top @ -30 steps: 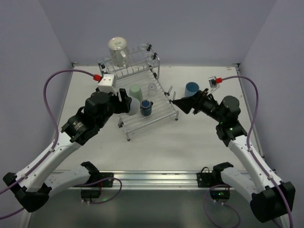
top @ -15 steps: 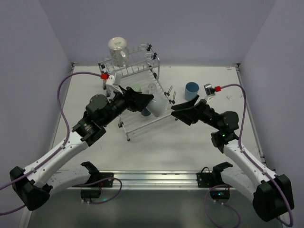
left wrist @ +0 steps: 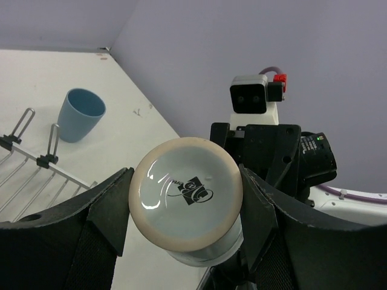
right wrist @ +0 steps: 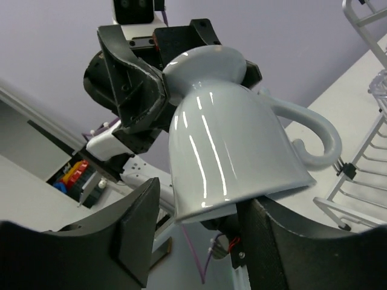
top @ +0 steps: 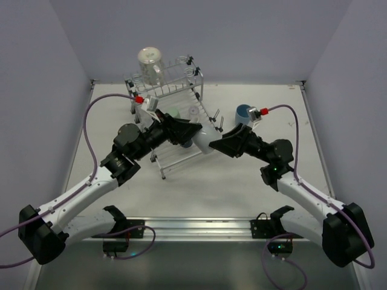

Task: Unload the cups from the dish rack

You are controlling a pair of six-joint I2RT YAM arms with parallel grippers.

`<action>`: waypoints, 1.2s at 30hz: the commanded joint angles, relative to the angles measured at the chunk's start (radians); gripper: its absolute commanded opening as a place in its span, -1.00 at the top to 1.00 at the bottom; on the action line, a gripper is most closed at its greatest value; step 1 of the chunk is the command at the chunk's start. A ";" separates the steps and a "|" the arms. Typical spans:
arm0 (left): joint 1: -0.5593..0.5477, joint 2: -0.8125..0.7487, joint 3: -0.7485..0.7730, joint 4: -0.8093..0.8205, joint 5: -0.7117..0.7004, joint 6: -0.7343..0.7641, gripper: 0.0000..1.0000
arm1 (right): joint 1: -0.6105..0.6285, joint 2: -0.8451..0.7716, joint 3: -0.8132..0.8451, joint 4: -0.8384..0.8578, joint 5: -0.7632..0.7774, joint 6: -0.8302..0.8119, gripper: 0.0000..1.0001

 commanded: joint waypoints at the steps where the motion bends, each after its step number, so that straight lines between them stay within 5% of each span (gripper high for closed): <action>1: 0.003 -0.001 -0.014 0.185 0.031 -0.046 0.78 | 0.011 0.045 0.034 0.182 0.040 0.085 -0.07; 3: 0.005 -0.006 -0.028 0.194 0.030 -0.046 0.78 | 0.011 0.073 0.029 0.248 0.066 0.128 -0.04; 6: 0.003 -0.011 -0.039 0.204 0.027 -0.048 0.78 | 0.011 0.085 0.037 0.270 0.084 0.142 0.68; 8: 0.005 -0.017 -0.042 0.193 0.027 -0.039 0.77 | 0.012 0.070 0.048 0.235 0.097 0.127 0.94; 10: 0.003 -0.021 -0.039 0.171 0.022 -0.028 0.67 | 0.012 0.032 0.065 0.131 0.110 0.073 1.00; 12: 0.005 -0.041 -0.024 0.101 0.004 0.016 0.05 | 0.011 0.000 0.089 -0.045 0.118 -0.015 1.00; 13: 0.003 -0.058 0.010 0.054 -0.011 0.061 -0.52 | 0.012 -0.041 0.133 -0.129 0.129 -0.061 1.00; 15: 0.005 -0.078 0.045 -0.089 -0.071 0.117 -0.96 | 0.012 -0.085 0.233 -0.436 0.169 -0.225 1.00; 23: 0.005 -0.195 0.168 -0.563 -0.272 0.397 -1.00 | -0.021 -0.091 0.672 -1.368 0.612 -0.761 1.00; 30: 0.003 -0.285 0.072 -0.728 -0.346 0.492 -1.00 | -0.092 0.186 1.046 -1.779 1.024 -0.905 1.00; 36: 0.003 -0.348 -0.021 -0.674 -0.349 0.517 -1.00 | -0.236 0.410 1.284 -1.974 1.095 -0.964 1.00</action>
